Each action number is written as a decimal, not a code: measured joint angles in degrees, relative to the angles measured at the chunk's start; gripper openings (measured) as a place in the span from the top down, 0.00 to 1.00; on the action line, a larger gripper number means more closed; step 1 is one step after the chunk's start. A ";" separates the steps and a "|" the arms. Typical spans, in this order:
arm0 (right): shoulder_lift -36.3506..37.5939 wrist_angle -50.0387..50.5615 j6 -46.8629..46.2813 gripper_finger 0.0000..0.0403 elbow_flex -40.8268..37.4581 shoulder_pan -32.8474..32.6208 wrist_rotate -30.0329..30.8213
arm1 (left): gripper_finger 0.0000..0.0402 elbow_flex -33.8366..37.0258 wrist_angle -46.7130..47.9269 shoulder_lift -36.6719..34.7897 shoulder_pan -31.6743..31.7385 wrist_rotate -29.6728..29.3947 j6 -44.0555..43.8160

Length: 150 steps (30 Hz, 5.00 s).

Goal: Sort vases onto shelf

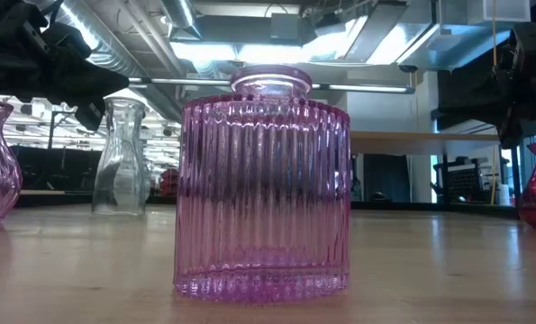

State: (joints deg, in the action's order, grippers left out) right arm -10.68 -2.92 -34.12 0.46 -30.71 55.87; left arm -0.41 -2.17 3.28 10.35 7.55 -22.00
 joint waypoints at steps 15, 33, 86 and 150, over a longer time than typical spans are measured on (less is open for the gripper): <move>0.07 -2.58 -0.08 1.00 -0.05 0.01 4.74 | 1.00 0.01 0.02 -0.01 0.00 0.00 0.00; 0.07 -20.08 -0.08 1.00 -0.05 0.01 11.50 | 1.00 0.01 -11.82 0.01 0.02 -25.54 -18.34; -8.34 -37.15 45.71 0.88 29.67 -0.01 -12.05 | 1.00 -34.01 -21.91 21.45 0.00 -18.59 -2.95; -29.78 77.68 -37.08 0.49 45.82 0.03 -41.12 | 1.00 -45.46 -5.93 35.03 0.00 -16.83 5.62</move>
State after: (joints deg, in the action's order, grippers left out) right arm -40.46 74.76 -71.19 46.27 -30.68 14.75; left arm -45.87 -8.10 38.30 10.35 -9.28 -16.38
